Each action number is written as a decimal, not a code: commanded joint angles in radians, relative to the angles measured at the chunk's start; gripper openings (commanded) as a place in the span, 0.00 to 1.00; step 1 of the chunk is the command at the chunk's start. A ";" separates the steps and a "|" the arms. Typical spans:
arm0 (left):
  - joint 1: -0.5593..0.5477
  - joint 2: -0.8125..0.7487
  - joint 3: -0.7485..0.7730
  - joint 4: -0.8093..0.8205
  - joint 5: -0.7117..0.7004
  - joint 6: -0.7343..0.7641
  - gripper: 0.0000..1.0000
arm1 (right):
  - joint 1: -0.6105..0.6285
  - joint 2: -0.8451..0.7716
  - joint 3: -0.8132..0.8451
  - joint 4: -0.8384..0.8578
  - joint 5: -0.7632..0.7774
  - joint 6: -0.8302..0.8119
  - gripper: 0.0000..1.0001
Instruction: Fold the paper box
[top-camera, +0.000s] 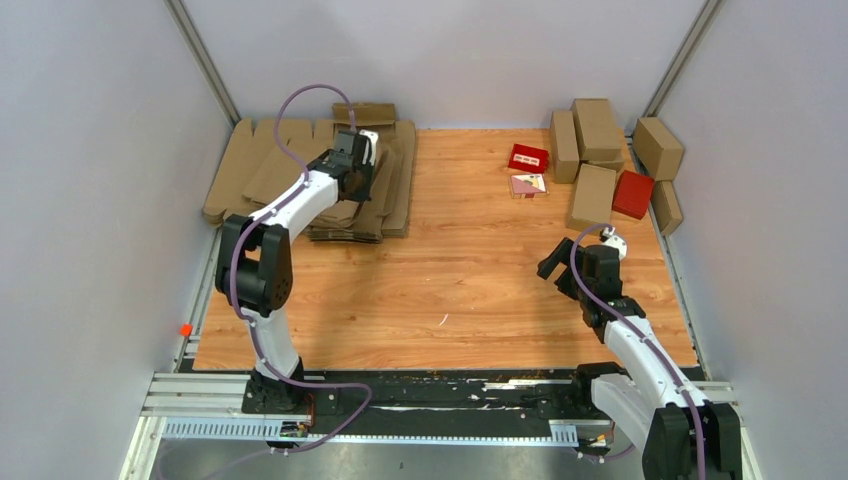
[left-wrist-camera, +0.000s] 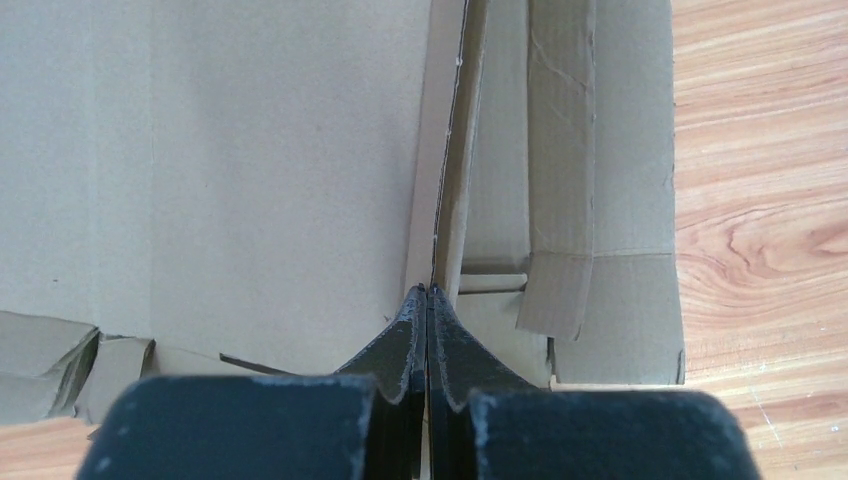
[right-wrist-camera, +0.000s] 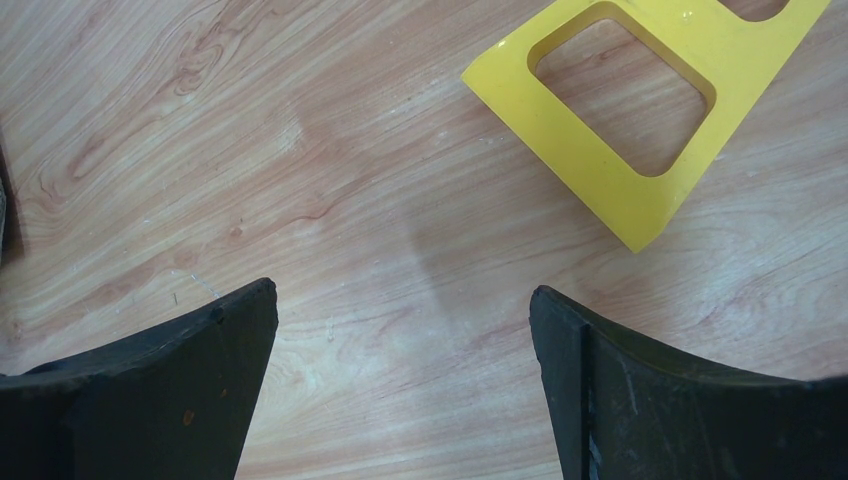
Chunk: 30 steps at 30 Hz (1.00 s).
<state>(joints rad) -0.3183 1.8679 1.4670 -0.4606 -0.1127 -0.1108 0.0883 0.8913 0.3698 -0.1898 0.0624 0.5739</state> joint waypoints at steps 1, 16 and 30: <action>-0.002 -0.033 0.043 -0.005 -0.010 -0.027 0.00 | 0.001 -0.008 0.043 0.020 0.007 -0.008 0.97; -0.002 -0.229 -0.032 0.054 -0.503 -0.048 0.00 | 0.001 -0.006 0.043 0.024 0.000 -0.010 0.97; -0.013 -0.353 0.012 0.111 -0.763 -0.009 0.00 | 0.001 -0.005 0.043 0.029 -0.020 -0.010 0.97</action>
<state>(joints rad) -0.3256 1.5887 1.4357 -0.4274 -0.6239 -0.1299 0.0883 0.8913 0.3752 -0.1894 0.0505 0.5739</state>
